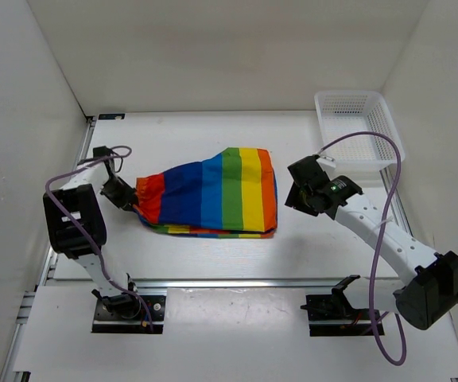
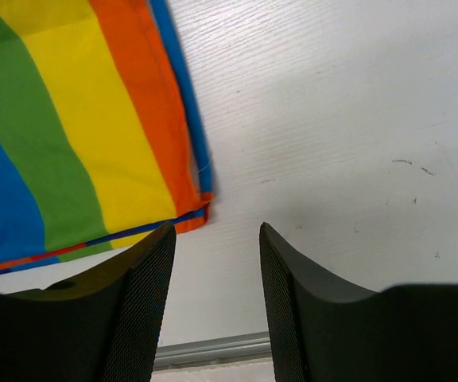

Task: Fold and stack the shorts
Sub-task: Fold the shorts

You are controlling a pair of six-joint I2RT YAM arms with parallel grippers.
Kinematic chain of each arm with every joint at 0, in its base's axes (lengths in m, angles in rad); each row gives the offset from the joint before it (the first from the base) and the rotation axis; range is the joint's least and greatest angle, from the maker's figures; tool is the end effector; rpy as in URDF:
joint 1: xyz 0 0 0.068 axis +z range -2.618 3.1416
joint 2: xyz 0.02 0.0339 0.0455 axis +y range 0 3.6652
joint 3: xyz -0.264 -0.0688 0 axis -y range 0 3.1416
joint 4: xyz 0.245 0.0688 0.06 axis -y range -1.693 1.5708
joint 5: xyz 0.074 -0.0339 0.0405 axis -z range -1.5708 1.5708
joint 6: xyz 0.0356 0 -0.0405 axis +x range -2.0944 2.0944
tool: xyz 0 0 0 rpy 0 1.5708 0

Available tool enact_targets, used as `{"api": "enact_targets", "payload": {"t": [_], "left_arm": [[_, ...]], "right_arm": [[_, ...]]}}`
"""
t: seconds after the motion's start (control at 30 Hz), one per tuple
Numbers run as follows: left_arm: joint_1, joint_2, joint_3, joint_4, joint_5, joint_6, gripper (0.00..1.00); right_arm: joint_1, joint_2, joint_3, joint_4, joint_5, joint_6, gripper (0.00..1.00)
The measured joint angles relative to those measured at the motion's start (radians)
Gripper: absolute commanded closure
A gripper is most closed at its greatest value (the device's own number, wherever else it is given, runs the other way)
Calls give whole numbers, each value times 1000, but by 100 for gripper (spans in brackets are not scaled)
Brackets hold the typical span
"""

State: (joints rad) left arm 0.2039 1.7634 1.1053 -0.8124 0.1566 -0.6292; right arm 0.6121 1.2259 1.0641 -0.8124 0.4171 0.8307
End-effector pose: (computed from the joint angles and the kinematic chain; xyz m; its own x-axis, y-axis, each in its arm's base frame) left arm 0.3067 0.0577 0.1616 -0.6791 -0.7340 0.0104 -0.7228 0.6661 -0.1844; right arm 0.2064 0.1273 0.2936 -0.7069 0.3286 -0.6263 0.2713 0.9438 0.1889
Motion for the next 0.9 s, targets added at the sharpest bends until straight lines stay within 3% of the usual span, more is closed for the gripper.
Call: {"api": "enact_targets", "payload": {"t": [0.2, 0.47, 0.7, 0.8, 0.9], "left_arm": [[-33, -38, 286, -148, -245, 45, 90], [-233, -132, 592, -291, -497, 106, 90], [-408, -68, 678, -398, -634, 98, 90], [-482, -16, 713, -423, -663, 85, 90], [-523, 18, 726, -447, -673, 77, 90]], "right_arm": [[0, -15, 0, -2, 8, 0, 48], [0, 27, 3, 38, -57, -61, 49], [0, 395, 164, 188, -345, -201, 48], [2, 552, 281, 214, -420, -250, 41], [3, 689, 410, 239, -460, -285, 41]]}}
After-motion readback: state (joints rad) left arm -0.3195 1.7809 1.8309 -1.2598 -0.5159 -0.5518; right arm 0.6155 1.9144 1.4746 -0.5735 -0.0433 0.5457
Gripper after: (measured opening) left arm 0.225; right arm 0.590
